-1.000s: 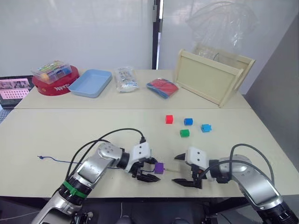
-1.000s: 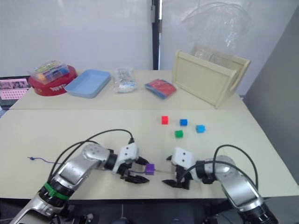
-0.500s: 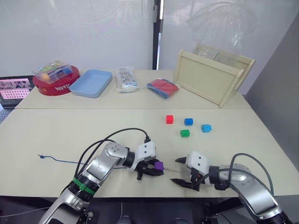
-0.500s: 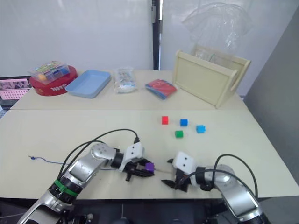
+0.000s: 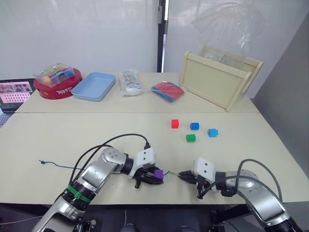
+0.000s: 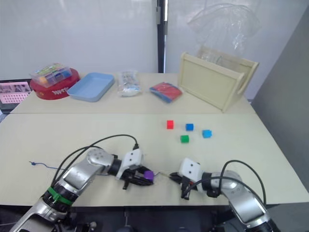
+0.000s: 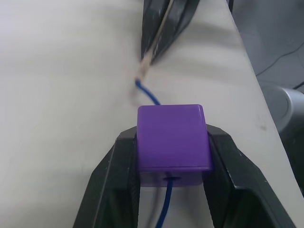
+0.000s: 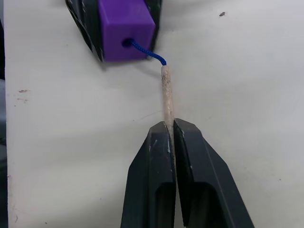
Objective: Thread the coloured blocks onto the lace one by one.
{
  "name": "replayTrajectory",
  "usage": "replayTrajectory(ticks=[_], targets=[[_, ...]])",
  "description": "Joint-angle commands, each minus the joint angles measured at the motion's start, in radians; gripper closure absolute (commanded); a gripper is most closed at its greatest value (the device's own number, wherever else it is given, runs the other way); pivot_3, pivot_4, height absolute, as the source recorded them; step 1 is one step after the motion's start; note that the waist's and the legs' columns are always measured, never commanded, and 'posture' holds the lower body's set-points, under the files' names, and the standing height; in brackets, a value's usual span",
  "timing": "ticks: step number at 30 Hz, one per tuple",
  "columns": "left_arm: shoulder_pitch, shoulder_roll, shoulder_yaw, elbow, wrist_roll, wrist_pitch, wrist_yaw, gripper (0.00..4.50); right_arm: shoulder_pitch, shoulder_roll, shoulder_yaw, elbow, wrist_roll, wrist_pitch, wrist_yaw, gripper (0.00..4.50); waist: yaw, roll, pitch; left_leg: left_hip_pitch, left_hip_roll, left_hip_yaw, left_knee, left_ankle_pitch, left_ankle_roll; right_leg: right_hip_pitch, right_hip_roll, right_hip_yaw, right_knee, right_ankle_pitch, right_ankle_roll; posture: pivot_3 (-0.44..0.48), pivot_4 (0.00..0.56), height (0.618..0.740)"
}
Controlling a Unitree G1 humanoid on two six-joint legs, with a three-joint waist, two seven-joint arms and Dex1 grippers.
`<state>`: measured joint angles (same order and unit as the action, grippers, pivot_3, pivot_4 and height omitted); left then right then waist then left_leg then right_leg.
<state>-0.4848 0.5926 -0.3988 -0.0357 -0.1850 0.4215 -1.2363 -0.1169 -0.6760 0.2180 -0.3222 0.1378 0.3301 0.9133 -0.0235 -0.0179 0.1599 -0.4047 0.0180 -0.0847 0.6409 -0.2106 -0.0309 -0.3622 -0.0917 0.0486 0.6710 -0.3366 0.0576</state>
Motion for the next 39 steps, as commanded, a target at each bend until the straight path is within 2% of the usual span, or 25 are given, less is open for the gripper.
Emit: replayTrajectory(ticks=[1,5,9,14,19,22,24,28,30,34,37,39], targets=[[0.030,0.096,0.065,0.039,0.020,-0.057,-0.021,3.29,-0.015,-0.007,0.002,-0.004,-0.011,0.004,0.000,4.50,-0.004,0.000,0.000,0.000,0.000,0.000,0.000,0.000,0.000,0.000,0.000,0.000,0.000,0.000,0.000,0.000,0.150,0.740],[0.066,0.272,0.149,0.191,0.031,-0.195,-0.098,3.29,-0.048,-0.011,0.022,-0.032,-0.006,0.025,0.020,4.50,-0.020,0.000,0.000,0.001,0.001,0.000,-0.001,0.000,0.000,0.000,0.001,0.000,0.000,0.000,0.000,0.000,0.150,0.740],[0.082,0.390,0.222,0.355,0.035,-0.330,-0.148,3.29,-0.078,-0.017,0.035,-0.050,-0.001,0.040,0.046,4.50,-0.029,0.000,0.000,0.006,0.002,0.001,-0.007,0.000,0.000,0.000,0.001,0.000,0.001,0.000,-0.001,0.000,0.150,0.740],[0.087,0.483,0.262,0.579,0.078,-0.479,-0.168,3.29,-0.115,-0.018,0.049,-0.051,0.001,0.048,0.065,4.50,-0.025,0.000,0.000,0.005,0.002,0.001,-0.007,0.000,0.000,0.000,0.001,0.000,0.001,0.000,-0.001,0.000,0.150,0.740],[0.088,0.492,0.285,0.673,0.095,-0.594,-0.152,3.29,-0.135,-0.010,0.060,-0.040,-0.001,0.045,0.077,4.50,-0.025,0.001,0.000,0.006,0.002,0.003,-0.009,0.000,0.000,-0.002,0.001,0.000,0.002,0.000,-0.001,0.000,0.150,0.740],[0.088,0.452,0.317,0.645,0.054,-0.610,-0.141,3.29,-0.148,-0.001,0.078,-0.027,-0.003,0.042,0.084,4.50,-0.025,0.001,0.000,0.006,0.002,0.003,-0.009,0.000,0.000,-0.003,0.001,0.000,0.003,0.000,-0.001,0.000,0.150,0.740],[0.066,0.421,0.343,0.615,0.031,-0.585,-0.115,2.27,-0.158,-0.001,0.084,-0.023,-0.004,0.045,0.088,4.50,-0.020,0.001,0.000,0.005,0.002,0.004,-0.008,0.000,0.000,-0.004,0.000,0.000,0.005,0.000,-0.001,0.000,0.150,0.740],[0.022,0.425,0.351,0.542,0.011,-0.435,-0.159,0.96,-0.166,-0.004,0.080,-0.031,0.006,0.059,0.094,4.50,-0.011,0.000,0.001,-0.001,0.001,0.003,-0.006,0.000,0.000,-0.007,-0.001,-0.001,0.006,0.000,-0.001,0.000,0.150,0.740],[-0.005,0.432,0.353,0.431,-0.044,-0.279,-0.201,0.33,-0.171,-0.001,0.080,-0.047,0.013,0.081,0.091,4.50,-0.010,-0.002,0.002,-0.002,0.001,0.003,-0.004,0.000,0.000,-0.007,-0.001,-0.001,0.008,0.000,-0.001,0.000,0.150,0.740],[-0.032,0.380,0.339,0.152,-0.178,0.004,-0.209,0.33,-0.187,0.010,0.099,-0.091,0.015,0.152,0.076,4.50,-0.014,-0.003,0.003,-0.003,0.001,0.001,-0.003,0.000,0.000,-0.008,-0.001,-0.002,0.008,0.000,-0.001,0.000,0.150,0.740],[-0.011,0.316,0.304,-0.019,-0.236,0.111,-0.173,0.33,-0.201,0.016,0.123,-0.106,-0.003,0.203,0.059,4.50,-0.018,-0.003,0.003,-0.002,0.001,0.001,-0.003,0.000,0.000,-0.008,-0.001,-0.002,0.008,0.000,-0.001,0.000,0.150,0.740],[0.020,0.201,0.234,-0.105,-0.220,0.115,-0.095,0.33,-0.205,0.020,0.139,-0.114,-0.015,0.228,0.041,4.50,-0.020,-0.003,0.003,-0.002,0.002,0.001,-0.003,0.000,0.000,-0.008,0.000,-0.002,0.008,0.000,-0.001,0.000,0.150,0.740]])
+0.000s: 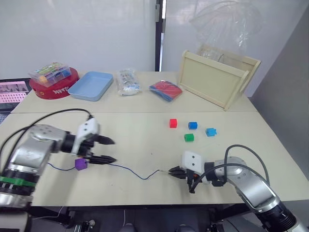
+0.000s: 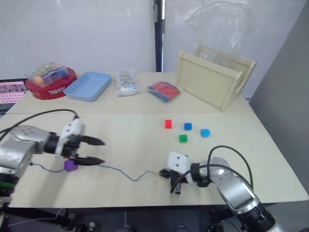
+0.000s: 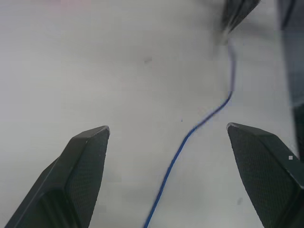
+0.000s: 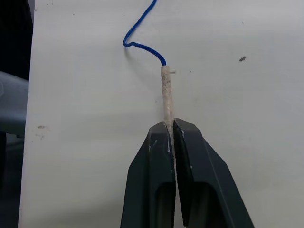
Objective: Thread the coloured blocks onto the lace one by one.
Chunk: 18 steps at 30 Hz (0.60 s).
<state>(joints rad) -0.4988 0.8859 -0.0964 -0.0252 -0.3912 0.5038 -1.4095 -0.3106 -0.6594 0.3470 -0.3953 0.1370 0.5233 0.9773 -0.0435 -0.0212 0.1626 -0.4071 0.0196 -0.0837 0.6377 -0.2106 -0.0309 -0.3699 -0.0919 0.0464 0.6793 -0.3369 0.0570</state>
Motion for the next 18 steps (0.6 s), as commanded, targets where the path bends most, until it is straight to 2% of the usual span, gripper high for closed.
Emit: replayTrajectory(ticks=[1,5,18], targets=[[0.045,-0.144,-0.100,-0.134,0.008,0.012,0.114,0.33,-0.011,0.006,0.015,-0.045,-0.016,0.045,-0.029,4.50,0.000,0.000,0.000,0.001,0.000,0.000,0.000,0.000,0.000,0.000,0.000,0.001,0.000,0.000,0.000,0.000,0.150,0.740],[0.059,-0.267,-0.181,-0.114,0.085,-0.055,0.195,0.33,-0.013,0.008,0.032,-0.060,-0.027,0.073,-0.049,4.50,0.001,-0.001,0.000,-0.001,0.000,0.000,0.001,0.000,0.000,0.000,0.000,0.001,0.000,0.000,0.000,0.000,0.150,0.740],[0.058,-0.362,-0.227,0.068,0.126,-0.129,0.202,0.33,-0.018,-0.008,0.030,-0.099,-0.029,0.122,-0.062,4.50,0.008,-0.001,0.000,-0.001,-0.001,0.000,0.003,0.000,0.000,0.000,0.000,0.001,-0.001,0.000,0.000,0.000,0.150,0.740]])
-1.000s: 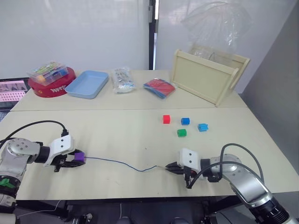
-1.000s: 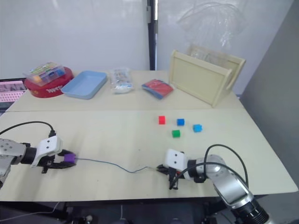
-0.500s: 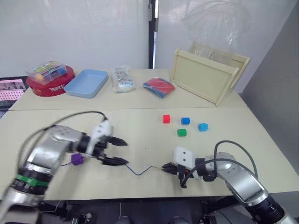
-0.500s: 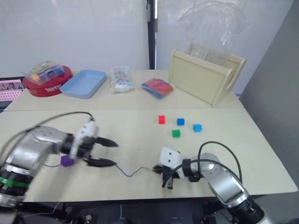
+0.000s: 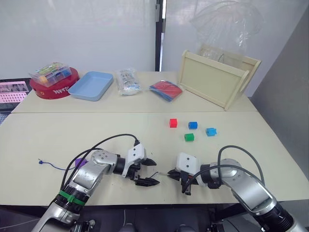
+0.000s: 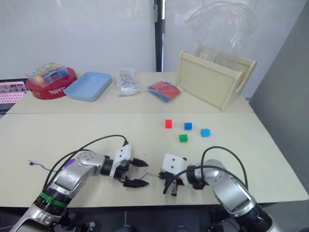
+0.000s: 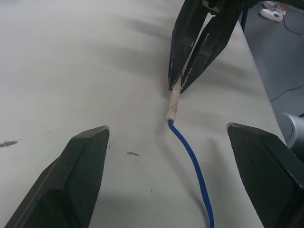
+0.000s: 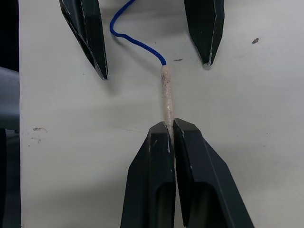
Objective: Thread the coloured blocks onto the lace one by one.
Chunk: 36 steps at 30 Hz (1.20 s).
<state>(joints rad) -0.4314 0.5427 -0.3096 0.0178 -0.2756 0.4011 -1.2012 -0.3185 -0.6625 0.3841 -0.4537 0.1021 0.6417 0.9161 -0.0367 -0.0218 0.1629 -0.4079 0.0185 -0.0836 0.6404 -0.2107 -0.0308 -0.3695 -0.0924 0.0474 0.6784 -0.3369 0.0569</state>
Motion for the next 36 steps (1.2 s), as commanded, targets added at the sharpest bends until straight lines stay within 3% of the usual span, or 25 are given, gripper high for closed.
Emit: replayTrajectory(ticks=[1,3,15,33,36], targets=[[-0.013,-0.031,-0.009,0.034,0.004,-0.022,-0.002,0.33,-0.010,-0.006,-0.006,-0.041,0.006,0.004,0.000,4.50,0.003,0.000,0.000,0.000,0.000,0.000,0.000,0.000,0.000,0.000,0.000,0.000,0.000,0.000,0.000,0.000,0.150,0.740],[-0.017,-0.045,0.001,0.034,-0.009,-0.011,0.002,0.59,-0.010,-0.007,-0.006,-0.041,0.007,0.004,0.001,4.50,0.006,0.000,0.000,0.000,0.000,0.000,0.000,0.000,0.000,0.000,0.000,0.000,0.000,0.000,0.000,0.000,0.150,0.740],[0.003,-0.050,0.005,0.009,-0.010,0.002,0.008,4.47,-0.006,-0.017,-0.009,-0.045,0.010,0.004,0.004,4.50,0.007,0.000,0.000,0.000,0.000,0.000,0.001,0.000,0.000,0.000,0.000,0.000,0.000,0.000,0.000,0.000,0.150,0.740],[0.006,-0.057,0.035,-0.021,-0.055,0.022,-0.007,4.47,0.021,-0.023,0.008,-0.051,0.005,-0.025,0.003,4.50,0.007,0.000,0.000,0.000,0.000,0.000,0.001,0.000,0.000,0.000,0.000,0.000,-0.001,0.000,0.000,0.000,0.150,0.740],[0.007,-0.053,0.035,-0.014,-0.053,0.014,-0.010,4.50,0.029,-0.016,-0.020,-0.059,0.018,-0.026,-0.010,3.53,0.008,0.000,0.000,0.000,0.000,0.000,0.001,0.000,0.000,0.000,0.000,0.000,-0.001,0.000,0.000,0.000,0.150,0.740]])
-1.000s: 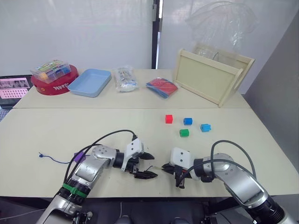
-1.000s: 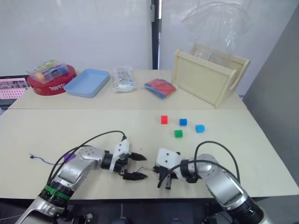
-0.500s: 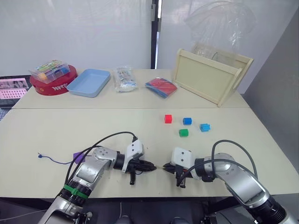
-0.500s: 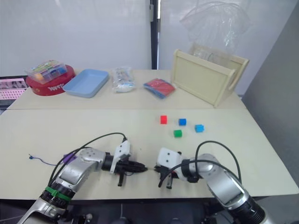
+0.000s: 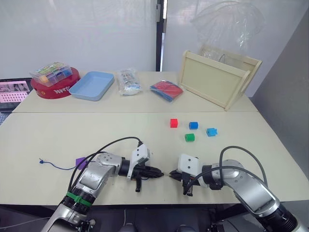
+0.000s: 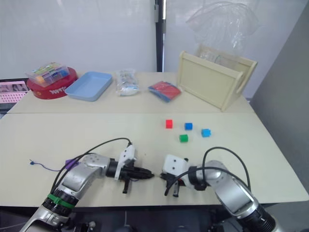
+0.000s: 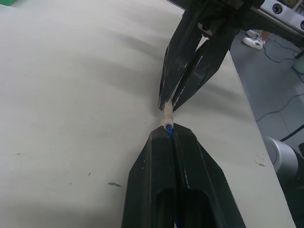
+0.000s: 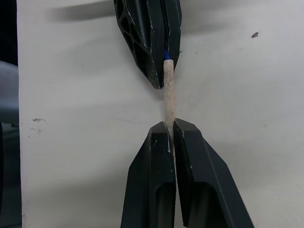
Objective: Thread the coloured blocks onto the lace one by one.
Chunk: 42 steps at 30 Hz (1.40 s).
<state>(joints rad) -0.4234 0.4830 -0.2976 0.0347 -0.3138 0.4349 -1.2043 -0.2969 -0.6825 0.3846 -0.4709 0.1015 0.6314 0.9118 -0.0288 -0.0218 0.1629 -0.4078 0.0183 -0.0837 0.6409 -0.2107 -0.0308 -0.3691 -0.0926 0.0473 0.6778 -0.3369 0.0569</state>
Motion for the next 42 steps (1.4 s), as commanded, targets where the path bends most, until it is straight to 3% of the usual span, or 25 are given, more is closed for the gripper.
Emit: replayTrajectory(ticks=[1,3,10,17,22,30,42], targets=[[0.001,0.009,0.023,-0.031,-0.014,-0.021,-0.008,4.50,0.012,0.004,-0.028,-0.048,0.023,-0.010,-0.007,3.15,0.000,0.000,0.000,0.000,0.000,0.000,0.000,0.000,0.000,0.000,0.000,0.000,0.000,0.000,0.000,0.000,0.150,0.740],[0.005,0.016,0.023,-0.029,-0.011,-0.031,-0.013,4.50,0.022,0.010,-0.052,-0.055,0.032,-0.005,-0.020,2.48,0.001,0.000,0.000,0.000,0.000,0.000,0.000,0.000,0.000,0.000,0.000,0.000,0.000,0.000,0.000,0.000,0.150,0.740],[0.022,0.067,0.040,-0.017,-0.018,-0.051,-0.048,4.50,0.209,0.022,-0.339,-0.139,0.120,0.064,-0.141,0.06,0.012,0.000,0.000,0.000,0.000,0.001,0.000,0.000,0.000,0.000,0.000,0.000,-0.002,0.000,0.000,0.000,0.150,0.740],[0.069,0.089,0.103,-0.037,-0.072,-0.024,-0.057,4.50,0.420,0.228,-0.602,-0.149,0.113,-0.029,-0.402,0.02,0.011,0.000,0.000,0.000,0.000,0.001,0.000,0.000,0.000,0.000,0.000,0.001,-0.001,0.000,0.000,0.000,0.150,0.740],[0.086,0.096,0.132,-0.042,-0.097,-0.020,-0.059,4.50,0.450,0.381,-0.595,-0.103,0.038,-0.124,-0.593,0.02,0.003,0.000,0.000,0.001,0.000,0.001,-0.001,0.000,0.000,0.000,0.000,0.001,-0.001,0.000,0.000,0.000,0.150,0.740],[0.096,0.111,0.132,-0.031,-0.089,-0.036,-0.069,4.50,0.306,0.510,-0.550,0.168,-0.042,-0.230,-0.767,0.02,-0.009,0.001,0.000,0.002,0.000,0.001,-0.003,0.000,0.000,0.000,0.000,0.002,0.000,0.000,0.000,0.000,0.150,0.740],[0.116,0.104,0.134,-0.033,-0.087,-0.065,-0.070,4.50,-0.015,0.412,-0.576,0.620,-0.022,-0.392,-0.719,0.02,-0.015,0.001,0.000,0.003,0.000,0.002,-0.003,0.000,0.000,0.000,0.000,0.002,0.001,0.000,0.000,0.000,0.150,0.740]])
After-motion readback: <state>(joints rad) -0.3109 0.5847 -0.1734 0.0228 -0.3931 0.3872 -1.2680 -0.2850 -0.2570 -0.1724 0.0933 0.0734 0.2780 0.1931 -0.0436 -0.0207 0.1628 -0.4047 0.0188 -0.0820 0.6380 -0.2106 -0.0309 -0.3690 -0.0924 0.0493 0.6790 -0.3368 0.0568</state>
